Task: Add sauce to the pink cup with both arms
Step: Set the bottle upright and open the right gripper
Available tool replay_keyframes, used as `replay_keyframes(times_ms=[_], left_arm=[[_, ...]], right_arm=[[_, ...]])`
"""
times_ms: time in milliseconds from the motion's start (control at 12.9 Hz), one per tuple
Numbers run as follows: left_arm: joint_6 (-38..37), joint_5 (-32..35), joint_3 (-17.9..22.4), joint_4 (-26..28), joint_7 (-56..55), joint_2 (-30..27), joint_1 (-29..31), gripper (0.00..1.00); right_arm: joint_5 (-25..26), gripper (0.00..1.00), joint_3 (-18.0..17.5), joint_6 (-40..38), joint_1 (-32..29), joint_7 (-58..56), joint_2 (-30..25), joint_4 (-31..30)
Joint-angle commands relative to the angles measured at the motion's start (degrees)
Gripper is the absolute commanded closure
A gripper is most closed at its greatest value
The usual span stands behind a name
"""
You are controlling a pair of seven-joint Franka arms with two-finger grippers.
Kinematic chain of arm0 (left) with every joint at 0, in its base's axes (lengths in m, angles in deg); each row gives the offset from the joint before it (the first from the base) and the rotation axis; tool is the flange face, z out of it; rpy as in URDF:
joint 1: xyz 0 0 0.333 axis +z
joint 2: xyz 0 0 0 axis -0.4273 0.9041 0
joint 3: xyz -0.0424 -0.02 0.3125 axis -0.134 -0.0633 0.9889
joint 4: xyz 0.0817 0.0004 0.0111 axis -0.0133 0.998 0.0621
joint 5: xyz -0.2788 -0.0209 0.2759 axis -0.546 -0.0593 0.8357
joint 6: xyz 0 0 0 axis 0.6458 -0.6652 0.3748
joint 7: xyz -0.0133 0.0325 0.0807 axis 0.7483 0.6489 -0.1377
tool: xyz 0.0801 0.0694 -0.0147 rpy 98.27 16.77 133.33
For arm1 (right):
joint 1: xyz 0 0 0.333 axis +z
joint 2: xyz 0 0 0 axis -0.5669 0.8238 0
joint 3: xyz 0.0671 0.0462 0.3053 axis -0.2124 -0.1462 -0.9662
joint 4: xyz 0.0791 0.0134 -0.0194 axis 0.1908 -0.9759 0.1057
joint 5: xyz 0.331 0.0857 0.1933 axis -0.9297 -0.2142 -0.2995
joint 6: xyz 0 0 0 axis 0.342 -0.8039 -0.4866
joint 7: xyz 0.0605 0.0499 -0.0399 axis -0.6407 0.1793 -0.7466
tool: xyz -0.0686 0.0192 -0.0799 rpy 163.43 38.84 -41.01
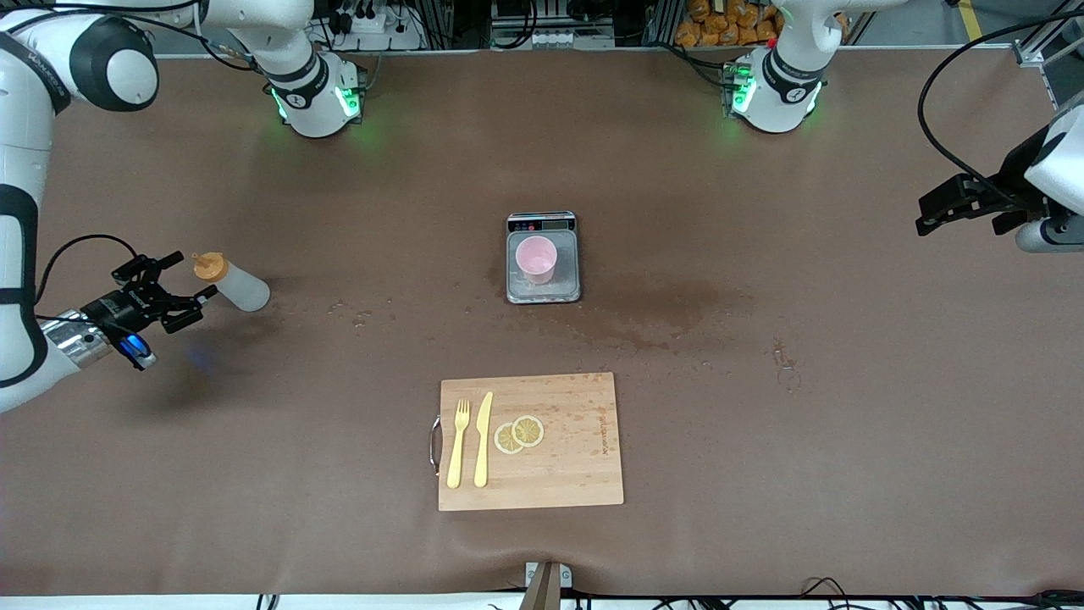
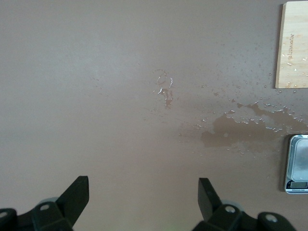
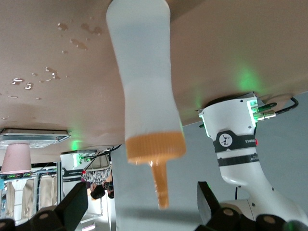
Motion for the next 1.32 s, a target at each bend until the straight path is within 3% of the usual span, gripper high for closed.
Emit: replay_keyframes(times_ms=[0,155,310,775,1007,1240], left_arm=[[-0.66,-1.0,0.05,-0.18,0.9,-1.15,0.36,0.0],[-0.75,-1.0,0.13,-0.09,0.9,-1.51,0.36,0.0],[-0.66,-1.0,0.13,-0.01,0.9,-1.6,0.53,0.0],[-0.58,-1.0,0.22,0.17,0.81,-1.51,0.53,0.0],[-0.58,-1.0,0.22,0.44,0.9,-1.6,0.62,0.0],[-0.49,-1.0,0.22,0.43,0.9,-1.42,0.62,0.0]], right_arm=[[0.07,0.0,-0.09,-2.86,1.39,2.5,-3.35,1.96],[0.07,0.0,-0.17,-5.93,2.44,2.5,-3.71,6.26],[0.25,0.0,-0.26,-6.65,4.46,2.59,-6.59,6.81],[10.17,0.0,-0.09,-1.04,15.98,2.68,-17.23,6.37],[10.0,0.0,-0.09,4.15,16.16,2.68,-21.1,3.83],[12.54,0.0,-0.35,10.64,17.04,-4.4,-28.2,-5.55]])
